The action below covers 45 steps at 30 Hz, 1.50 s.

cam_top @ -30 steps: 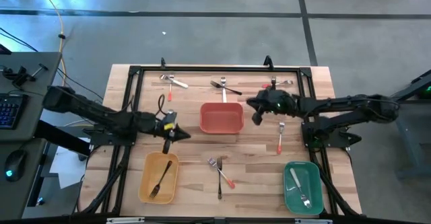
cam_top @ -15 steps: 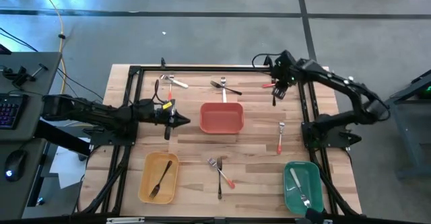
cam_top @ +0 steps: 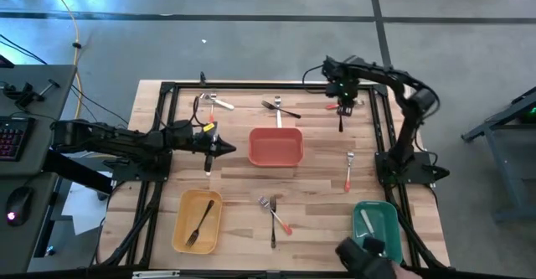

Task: Sort silverware by color (type)
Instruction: Put the top right orange fork into the orange bin

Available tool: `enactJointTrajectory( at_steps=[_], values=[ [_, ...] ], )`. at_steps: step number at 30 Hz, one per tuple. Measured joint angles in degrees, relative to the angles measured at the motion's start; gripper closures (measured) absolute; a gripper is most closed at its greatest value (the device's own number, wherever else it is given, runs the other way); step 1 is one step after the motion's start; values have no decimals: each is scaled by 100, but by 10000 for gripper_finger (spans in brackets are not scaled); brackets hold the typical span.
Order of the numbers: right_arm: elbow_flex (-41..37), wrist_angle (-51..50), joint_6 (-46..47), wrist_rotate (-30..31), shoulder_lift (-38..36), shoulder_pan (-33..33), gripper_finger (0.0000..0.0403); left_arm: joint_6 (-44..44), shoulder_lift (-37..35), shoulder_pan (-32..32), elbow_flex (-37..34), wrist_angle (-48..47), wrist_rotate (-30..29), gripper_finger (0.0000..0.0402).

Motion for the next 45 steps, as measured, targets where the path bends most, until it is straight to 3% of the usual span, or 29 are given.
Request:
enactJointTrajectory(
  at_steps=[7,14,28,36,45],
  values=[
    [598,-247,-119,109,791,0,292,145,0,-2,0,-136,-2,401],
    [679,-381,-136,110,1077,0,292,232,0,-2,0,-209,-4,401],
    [679,-449,-192,61,1125,0,306,324,0,-2,0,-218,-20,401],
    [1323,-1127,245,-206,1121,12,307,299,0,-2,0,-221,-28,401],
    [1419,-669,-69,-370,1163,695,294,297,0,-2,-2,-314,-28,401]
  ],
)
